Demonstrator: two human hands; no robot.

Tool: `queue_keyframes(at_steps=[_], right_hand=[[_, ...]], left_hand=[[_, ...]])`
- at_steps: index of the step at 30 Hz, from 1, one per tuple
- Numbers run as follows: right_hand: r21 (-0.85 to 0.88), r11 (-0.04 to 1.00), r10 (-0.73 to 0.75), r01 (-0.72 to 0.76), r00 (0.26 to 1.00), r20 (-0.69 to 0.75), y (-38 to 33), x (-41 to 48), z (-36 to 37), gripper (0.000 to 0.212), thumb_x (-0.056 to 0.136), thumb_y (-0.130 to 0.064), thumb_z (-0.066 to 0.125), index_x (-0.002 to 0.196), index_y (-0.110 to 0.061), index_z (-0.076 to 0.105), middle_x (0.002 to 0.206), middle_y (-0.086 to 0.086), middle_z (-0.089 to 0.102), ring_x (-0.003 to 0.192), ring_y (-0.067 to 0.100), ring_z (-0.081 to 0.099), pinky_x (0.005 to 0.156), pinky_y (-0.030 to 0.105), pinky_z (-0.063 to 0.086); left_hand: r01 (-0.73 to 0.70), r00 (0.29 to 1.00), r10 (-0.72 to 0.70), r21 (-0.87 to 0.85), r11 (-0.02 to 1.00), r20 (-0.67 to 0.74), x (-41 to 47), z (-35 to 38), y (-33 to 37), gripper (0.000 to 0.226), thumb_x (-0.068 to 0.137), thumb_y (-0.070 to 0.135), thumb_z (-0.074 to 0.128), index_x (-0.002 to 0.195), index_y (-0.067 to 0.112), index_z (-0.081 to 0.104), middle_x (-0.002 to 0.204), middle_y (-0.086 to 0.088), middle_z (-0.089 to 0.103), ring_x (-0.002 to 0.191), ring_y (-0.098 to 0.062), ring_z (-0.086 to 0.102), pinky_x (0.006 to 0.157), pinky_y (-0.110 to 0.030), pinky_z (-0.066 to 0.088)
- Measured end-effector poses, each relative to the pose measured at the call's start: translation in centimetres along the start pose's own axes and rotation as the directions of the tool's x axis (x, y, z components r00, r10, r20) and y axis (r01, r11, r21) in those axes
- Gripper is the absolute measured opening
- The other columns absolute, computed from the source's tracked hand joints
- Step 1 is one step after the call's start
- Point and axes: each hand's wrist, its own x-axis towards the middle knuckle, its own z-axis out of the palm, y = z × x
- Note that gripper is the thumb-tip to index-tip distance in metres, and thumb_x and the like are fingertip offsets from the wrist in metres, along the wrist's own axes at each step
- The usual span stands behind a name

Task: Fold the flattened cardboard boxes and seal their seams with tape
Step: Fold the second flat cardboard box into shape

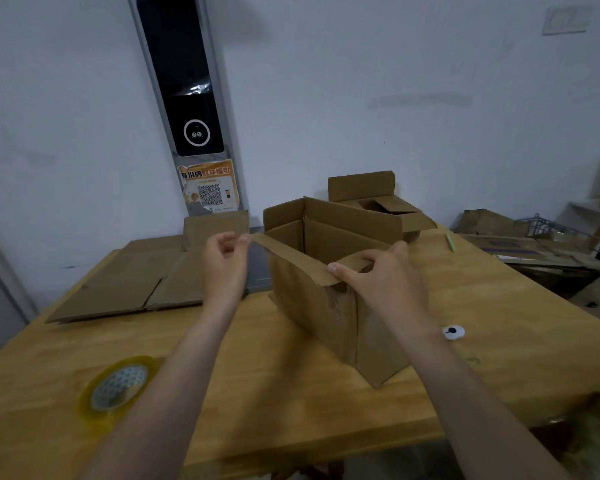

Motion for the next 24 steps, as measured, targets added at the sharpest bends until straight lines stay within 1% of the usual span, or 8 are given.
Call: queue_keyframes(at_steps=[5, 9, 10, 12, 14, 18, 22, 24], right_hand=[[0.047, 0.999, -0.009, 0.010, 1.000, -0.006, 0.3, -0.2, 0.3, 0.083, 0.073, -0.086, 0.060, 0.133, -0.029, 0.063, 0.132, -0.002, 0.037, 0.091, 0.014, 0.049, 0.068, 0.030, 0.051], [0.123, 0.992, 0.016, -0.017, 1.000, 0.008, 0.5, 0.0, 0.2, 0.077, 0.073, -0.081, 0.066, 0.132, -0.030, 0.063, 0.126, -0.004, 0.037, 0.091, 0.012, 0.045, 0.065, 0.026, 0.044], [0.140, 0.990, 0.024, -0.026, 1.000, 0.017, 0.6, 0.1, 0.1, 0.076, 0.074, -0.079, 0.068, 0.131, -0.030, 0.064, 0.126, -0.004, 0.037, 0.090, 0.011, 0.045, 0.062, 0.024, 0.041], [0.171, 0.984, 0.037, -0.043, 0.999, 0.039, 0.8, 0.4, -0.1, 0.076, 0.074, -0.076, 0.070, 0.133, -0.030, 0.063, 0.129, -0.003, 0.040, 0.089, 0.009, 0.045, 0.059, 0.019, 0.036], [0.214, 0.975, 0.042, -0.057, 0.996, 0.072, 1.1, 0.6, -0.3, 0.077, 0.073, -0.074, 0.073, 0.136, -0.029, 0.062, 0.133, -0.001, 0.041, 0.096, 0.010, 0.046, 0.063, 0.019, 0.038], [0.323, 0.943, 0.032, -0.076, 0.990, 0.139, 1.4, 0.9, -1.0, 0.076, 0.075, -0.064, 0.078, 0.138, -0.026, 0.059, 0.142, -0.002, 0.034, 0.107, 0.013, 0.045, 0.088, 0.027, 0.043], [0.457, 0.883, 0.012, -0.110, 0.977, 0.213, 1.2, 1.2, -1.2, 0.080, 0.076, -0.063, 0.078, 0.142, -0.023, 0.056, 0.149, -0.001, 0.041, 0.115, 0.014, 0.050, 0.103, 0.034, 0.046], [0.494, 0.862, -0.008, -0.115, 0.971, 0.239, 0.9, 1.1, -1.1, 0.083, 0.076, -0.062, 0.077, 0.145, -0.021, 0.055, 0.149, 0.003, 0.049, 0.124, 0.017, 0.054, 0.108, 0.044, 0.048]], left_hand=[[0.122, 0.988, -0.123, 0.018, 0.992, 0.095, 5.9, 0.3, 0.1, 0.063, 0.094, 0.039, 0.071, 0.147, 0.025, 0.039, 0.144, 0.000, 0.047, 0.121, -0.021, 0.053, 0.097, -0.046, 0.054], [0.282, 0.937, -0.248, -0.114, 0.953, 0.245, 7.3, 1.5, 0.2, 0.063, 0.095, 0.036, 0.070, 0.150, 0.029, 0.040, 0.139, -0.001, 0.051, 0.111, -0.021, 0.058, 0.081, -0.045, 0.058], [0.318, 0.916, -0.273, -0.116, 0.941, 0.294, 7.4, 1.7, 0.1, 0.062, 0.096, 0.029, 0.071, 0.149, 0.029, 0.041, 0.133, -0.003, 0.056, 0.108, -0.022, 0.061, 0.081, -0.045, 0.058], [0.346, 0.887, -0.298, -0.082, 0.935, 0.352, 7.3, 2.2, -0.6, 0.058, 0.095, 0.018, 0.070, 0.147, 0.027, 0.045, 0.127, -0.007, 0.062, 0.110, -0.026, 0.065, 0.092, -0.051, 0.056], [0.314, 0.899, -0.280, -0.048, 0.948, 0.337, 7.0, 2.3, -1.4, 0.052, 0.094, 0.020, 0.071, 0.142, 0.023, 0.051, 0.125, -0.007, 0.065, 0.112, -0.026, 0.066, 0.095, -0.050, 0.056], [0.257, 0.944, -0.244, -0.029, 0.966, 0.221, 5.1, 0.5, -1.4, 0.037, 0.093, 0.032, 0.072, 0.127, 0.021, 0.061, 0.123, -0.002, 0.064, 0.111, -0.021, 0.062, 0.089, -0.043, 0.059], [0.187, 0.976, -0.172, -0.112, 0.976, 0.135, 1.3, -1.9, 0.1, 0.038, 0.096, 0.032, 0.070, 0.132, 0.021, 0.060, 0.119, 0.003, 0.066, 0.105, -0.013, 0.065, 0.084, -0.033, 0.057], [0.191, 0.979, -0.178, -0.158, 0.969, 0.096, -0.8, -2.9, 1.0, 0.042, 0.097, 0.030, 0.069, 0.136, 0.022, 0.058, 0.119, 0.003, 0.067, 0.103, -0.012, 0.066, 0.086, -0.037, 0.058]])
